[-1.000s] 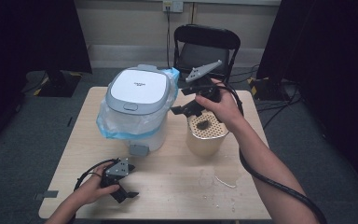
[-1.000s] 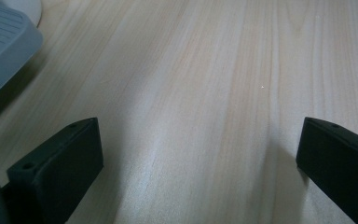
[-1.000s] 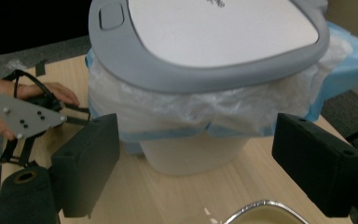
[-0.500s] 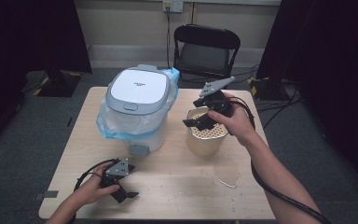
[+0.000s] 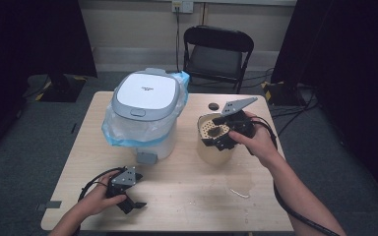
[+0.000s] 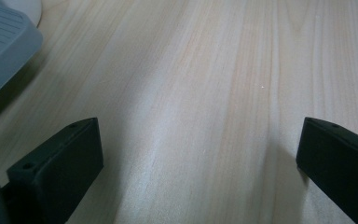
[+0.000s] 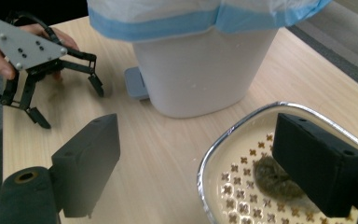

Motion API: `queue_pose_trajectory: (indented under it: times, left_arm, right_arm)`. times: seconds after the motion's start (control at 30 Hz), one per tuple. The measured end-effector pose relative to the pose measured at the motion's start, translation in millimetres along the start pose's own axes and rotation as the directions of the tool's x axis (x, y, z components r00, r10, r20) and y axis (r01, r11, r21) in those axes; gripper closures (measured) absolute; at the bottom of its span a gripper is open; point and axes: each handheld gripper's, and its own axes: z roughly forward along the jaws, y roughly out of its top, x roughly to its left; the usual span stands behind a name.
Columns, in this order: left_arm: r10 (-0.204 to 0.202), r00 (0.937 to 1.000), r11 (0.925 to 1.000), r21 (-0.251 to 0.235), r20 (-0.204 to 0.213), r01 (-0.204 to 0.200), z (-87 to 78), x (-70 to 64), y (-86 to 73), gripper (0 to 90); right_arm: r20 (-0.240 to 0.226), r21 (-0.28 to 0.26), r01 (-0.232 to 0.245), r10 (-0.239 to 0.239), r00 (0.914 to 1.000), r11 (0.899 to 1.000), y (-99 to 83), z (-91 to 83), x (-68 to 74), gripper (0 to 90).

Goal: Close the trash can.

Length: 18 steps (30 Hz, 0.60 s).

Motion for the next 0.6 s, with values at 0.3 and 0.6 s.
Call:
queue_pose_trajectory:
  times: [0.3,0.6]
  left_arm:
    - [-0.012,0.9999,0.9999,0.001,0.01,0.012,0.4,-0.7,-0.3,0.0]
    - [-0.012,0.9999,0.9999,0.0,0.011,0.012,0.5,-0.7,-0.3,0.0]
  right_arm:
    - [0.006,0.008,-0.002,0.002,1.0,1.0,-22.7,-4.9,2.5,14.5]
    - [0.007,0.018,-0.016,0.016,0.9998,1.0,-45.5,-6.0,7.1,14.5]
